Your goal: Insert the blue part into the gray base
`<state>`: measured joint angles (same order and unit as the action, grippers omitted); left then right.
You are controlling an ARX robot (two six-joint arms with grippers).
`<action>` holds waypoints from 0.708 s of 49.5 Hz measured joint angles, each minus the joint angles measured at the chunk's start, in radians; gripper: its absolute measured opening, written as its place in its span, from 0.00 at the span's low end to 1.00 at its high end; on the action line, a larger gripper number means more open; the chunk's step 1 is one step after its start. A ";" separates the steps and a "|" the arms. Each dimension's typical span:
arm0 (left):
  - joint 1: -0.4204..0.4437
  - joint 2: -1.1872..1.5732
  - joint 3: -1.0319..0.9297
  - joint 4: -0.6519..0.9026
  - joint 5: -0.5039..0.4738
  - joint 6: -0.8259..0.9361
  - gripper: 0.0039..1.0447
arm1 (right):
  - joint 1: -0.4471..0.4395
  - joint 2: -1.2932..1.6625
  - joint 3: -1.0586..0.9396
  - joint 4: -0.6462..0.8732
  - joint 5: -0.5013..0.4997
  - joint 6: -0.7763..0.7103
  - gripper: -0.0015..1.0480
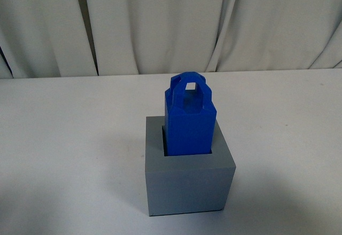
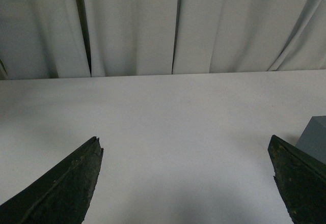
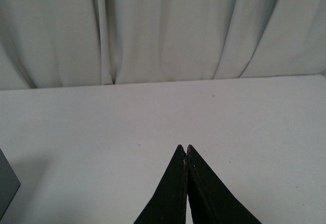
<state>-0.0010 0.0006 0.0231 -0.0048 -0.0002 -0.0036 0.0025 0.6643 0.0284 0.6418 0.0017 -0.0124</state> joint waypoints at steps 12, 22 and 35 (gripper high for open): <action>0.000 0.000 0.000 0.000 0.000 0.000 0.94 | 0.000 -0.103 -0.023 -0.092 0.000 0.000 0.02; 0.000 0.000 0.000 0.000 0.000 0.000 0.94 | 0.000 -0.221 -0.023 -0.202 -0.003 0.000 0.02; 0.000 0.000 0.000 0.000 0.000 0.000 0.94 | 0.000 -0.325 -0.023 -0.299 -0.003 0.000 0.02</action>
<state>-0.0010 0.0006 0.0231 -0.0048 0.0002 -0.0040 0.0021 0.3397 0.0051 0.3424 -0.0013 -0.0120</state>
